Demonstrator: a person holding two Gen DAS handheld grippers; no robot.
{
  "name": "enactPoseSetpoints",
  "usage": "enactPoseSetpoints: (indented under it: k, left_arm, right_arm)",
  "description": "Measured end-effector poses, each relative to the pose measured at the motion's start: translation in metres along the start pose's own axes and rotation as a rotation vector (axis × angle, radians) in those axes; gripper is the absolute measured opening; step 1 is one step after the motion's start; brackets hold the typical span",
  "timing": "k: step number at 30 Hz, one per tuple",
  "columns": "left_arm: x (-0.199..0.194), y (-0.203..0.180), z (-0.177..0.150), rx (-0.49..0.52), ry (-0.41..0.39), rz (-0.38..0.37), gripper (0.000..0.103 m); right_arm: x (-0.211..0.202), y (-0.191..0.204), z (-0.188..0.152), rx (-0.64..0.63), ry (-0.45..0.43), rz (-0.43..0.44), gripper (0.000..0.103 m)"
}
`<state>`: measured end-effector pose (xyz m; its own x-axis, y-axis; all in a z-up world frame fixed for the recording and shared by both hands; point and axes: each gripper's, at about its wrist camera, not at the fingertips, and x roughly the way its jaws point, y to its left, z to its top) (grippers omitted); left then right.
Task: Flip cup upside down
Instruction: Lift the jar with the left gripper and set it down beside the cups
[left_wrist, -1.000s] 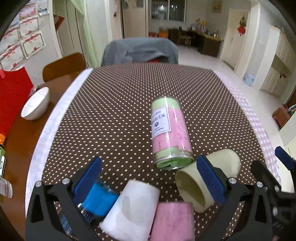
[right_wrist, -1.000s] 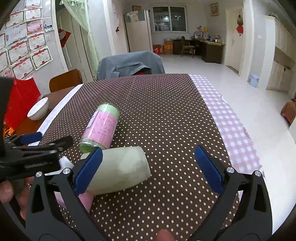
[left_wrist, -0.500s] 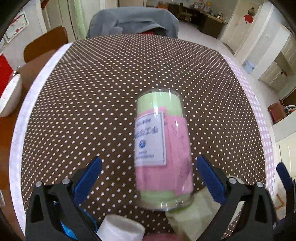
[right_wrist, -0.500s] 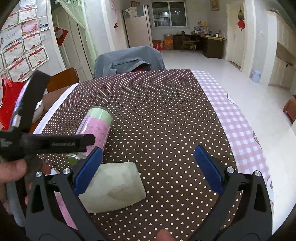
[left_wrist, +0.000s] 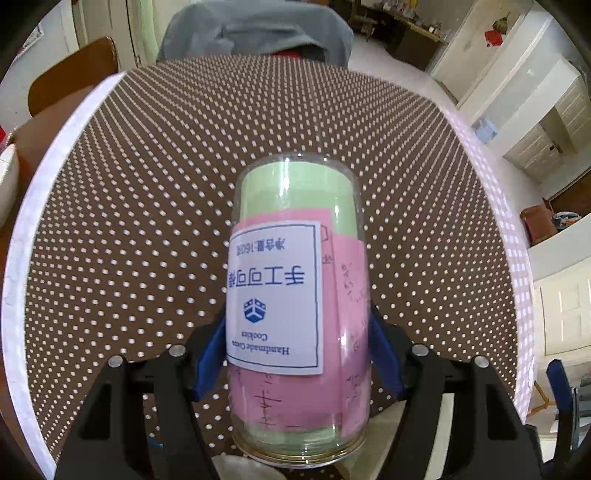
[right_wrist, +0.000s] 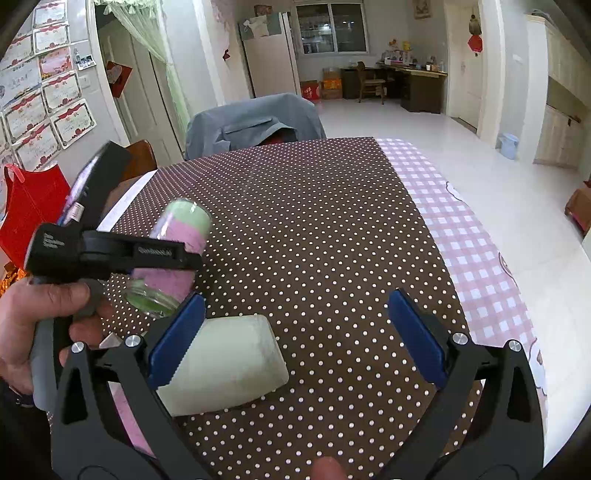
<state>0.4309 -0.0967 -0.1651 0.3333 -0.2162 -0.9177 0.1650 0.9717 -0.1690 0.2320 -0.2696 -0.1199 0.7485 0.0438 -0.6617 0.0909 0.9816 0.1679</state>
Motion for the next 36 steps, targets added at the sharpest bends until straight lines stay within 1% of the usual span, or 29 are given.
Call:
enactPoseSetpoints:
  k: [3, 8, 9, 11, 13, 17, 21, 26, 27, 31, 36]
  left_arm:
    - [-0.025, 0.001, -0.005, 0.001, -0.041, -0.008, 0.068]
    - [-0.074, 0.002, -0.035, 0.004, -0.096, -0.042, 0.068]
    - [-0.078, 0.004, -0.034, 0.004, -0.102, -0.047, 0.068]
    - [-0.094, 0.003, -0.044, 0.005, -0.117, -0.058, 0.068]
    - [-0.109, 0.009, -0.059, 0.007, -0.137, -0.073, 0.068]
    - [-0.138, 0.008, -0.095, 0.007, -0.171, -0.108, 0.068]
    - [-0.166, -0.002, -0.143, 0.026, -0.189, -0.134, 0.068]
    - [-0.176, -0.011, -0.194, 0.036, -0.188, -0.15, 0.068]
    - [-0.174, -0.013, -0.206, 0.033, -0.182, -0.154, 0.068]
    - [-0.16, -0.018, -0.233, 0.019, -0.143, -0.172, 0.068]
    - [-0.145, -0.027, -0.267, 0.012, -0.1, -0.174, 0.068]
  right_arm:
    - [-0.011, 0.001, -0.001, 0.002, -0.011, 0.002, 0.097]
    - [-0.039, 0.006, -0.005, 0.011, -0.039, 0.005, 0.097]
    - [-0.045, 0.007, -0.006, 0.012, -0.045, 0.006, 0.097]
    - [-0.058, 0.009, -0.009, 0.015, -0.059, 0.006, 0.097]
    - [-0.075, 0.01, -0.014, 0.02, -0.076, 0.008, 0.097]
    - [-0.106, 0.006, -0.027, 0.046, -0.098, 0.007, 0.097]
    - [-0.133, 0.001, -0.043, 0.063, -0.112, 0.001, 0.097]
    - [-0.153, -0.008, -0.064, 0.087, -0.107, -0.018, 0.097]
    - [-0.155, -0.01, -0.067, 0.092, -0.104, -0.022, 0.097]
    - [-0.16, -0.016, -0.081, 0.1, -0.087, -0.038, 0.097]
    - [-0.161, -0.022, -0.094, 0.109, -0.066, -0.045, 0.097]
